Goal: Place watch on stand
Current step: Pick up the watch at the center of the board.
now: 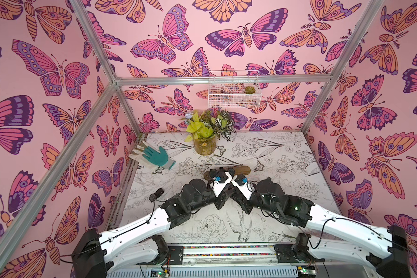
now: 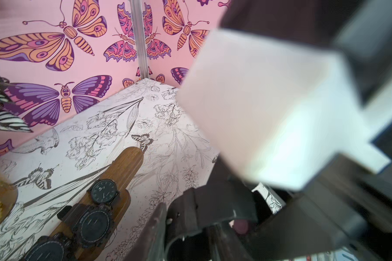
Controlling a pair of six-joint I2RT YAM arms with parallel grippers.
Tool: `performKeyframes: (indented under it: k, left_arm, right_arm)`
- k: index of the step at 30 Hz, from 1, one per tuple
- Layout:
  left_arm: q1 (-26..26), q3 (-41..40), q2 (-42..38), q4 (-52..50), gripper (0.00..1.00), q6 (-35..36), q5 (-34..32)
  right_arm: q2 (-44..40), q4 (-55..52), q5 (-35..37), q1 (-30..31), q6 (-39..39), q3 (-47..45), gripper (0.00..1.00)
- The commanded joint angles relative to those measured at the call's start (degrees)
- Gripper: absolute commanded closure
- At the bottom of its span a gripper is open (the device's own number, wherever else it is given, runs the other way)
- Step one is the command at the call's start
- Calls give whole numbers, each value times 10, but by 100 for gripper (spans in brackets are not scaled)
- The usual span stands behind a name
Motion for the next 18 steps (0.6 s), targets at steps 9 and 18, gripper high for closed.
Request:
performKeyframes:
  k: [9,18]
  left_arm:
    - [-8,6,11,10,94,-38,-28]
    - [-2,5,3,8,100,-196,-100]
  right_arm:
    - [-9,22,22,-1,20,19,67]
    - [-58,66,58,-1,30,-30,40]
